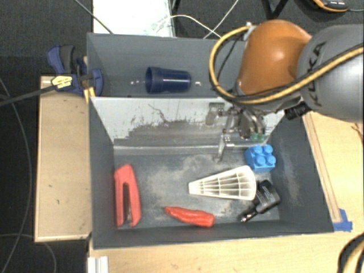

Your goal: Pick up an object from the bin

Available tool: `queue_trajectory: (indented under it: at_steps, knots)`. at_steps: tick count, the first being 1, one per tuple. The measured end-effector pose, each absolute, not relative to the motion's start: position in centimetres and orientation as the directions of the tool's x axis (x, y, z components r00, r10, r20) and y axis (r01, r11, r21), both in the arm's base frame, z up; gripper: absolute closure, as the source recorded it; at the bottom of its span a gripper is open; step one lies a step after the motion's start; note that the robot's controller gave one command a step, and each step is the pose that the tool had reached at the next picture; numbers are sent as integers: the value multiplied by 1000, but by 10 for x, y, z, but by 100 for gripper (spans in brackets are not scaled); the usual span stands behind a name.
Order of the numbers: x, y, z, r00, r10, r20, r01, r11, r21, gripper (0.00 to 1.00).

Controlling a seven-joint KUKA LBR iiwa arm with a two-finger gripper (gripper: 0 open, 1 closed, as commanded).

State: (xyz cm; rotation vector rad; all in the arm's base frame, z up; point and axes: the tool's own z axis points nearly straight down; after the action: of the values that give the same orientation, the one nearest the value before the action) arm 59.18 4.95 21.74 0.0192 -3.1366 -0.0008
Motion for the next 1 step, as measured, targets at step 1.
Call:
queue_trajectory:
  at_steps: [1]
  knots:
    - [593, 49, 223, -1000, -10, -4, -10, 1000, 1, 0]
